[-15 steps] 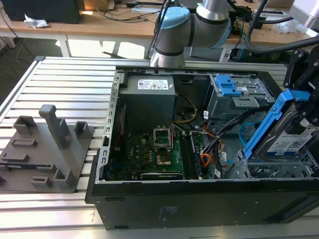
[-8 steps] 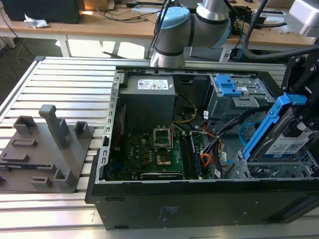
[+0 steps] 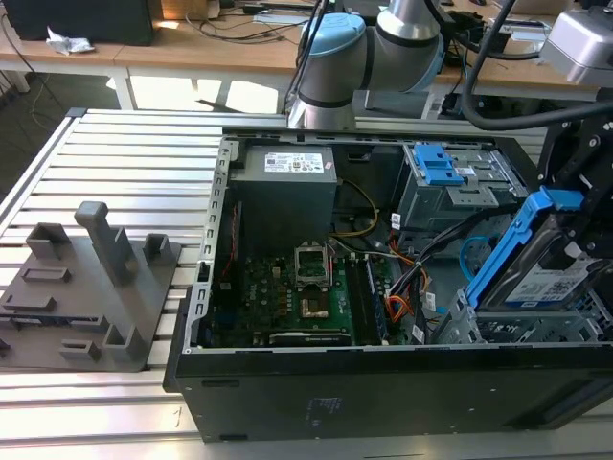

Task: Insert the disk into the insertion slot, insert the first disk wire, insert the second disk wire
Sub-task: 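Insert the disk into the insertion slot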

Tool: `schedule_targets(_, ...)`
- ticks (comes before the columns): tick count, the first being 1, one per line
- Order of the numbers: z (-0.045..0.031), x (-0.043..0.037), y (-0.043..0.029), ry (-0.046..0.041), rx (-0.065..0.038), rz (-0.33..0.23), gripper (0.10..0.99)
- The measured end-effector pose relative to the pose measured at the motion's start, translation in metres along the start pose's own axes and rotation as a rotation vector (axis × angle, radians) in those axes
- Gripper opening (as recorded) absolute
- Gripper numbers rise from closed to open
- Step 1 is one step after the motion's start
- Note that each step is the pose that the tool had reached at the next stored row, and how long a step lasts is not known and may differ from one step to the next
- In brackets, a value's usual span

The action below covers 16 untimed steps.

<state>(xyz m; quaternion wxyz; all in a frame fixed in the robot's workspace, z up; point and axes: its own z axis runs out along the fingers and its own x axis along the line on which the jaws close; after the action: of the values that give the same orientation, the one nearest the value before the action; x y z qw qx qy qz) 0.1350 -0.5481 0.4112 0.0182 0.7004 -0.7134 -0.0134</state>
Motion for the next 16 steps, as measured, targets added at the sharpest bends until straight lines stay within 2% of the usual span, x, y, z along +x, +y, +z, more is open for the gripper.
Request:
schedule_targets(10, 0.0051, 0.0, -0.0002, 0.0, 0.0, 0.0, 0.357)
schedule_targets(16, 0.0109, -0.0001, -0.0005, 0.0001, 0.0, 0.0, 0.357)
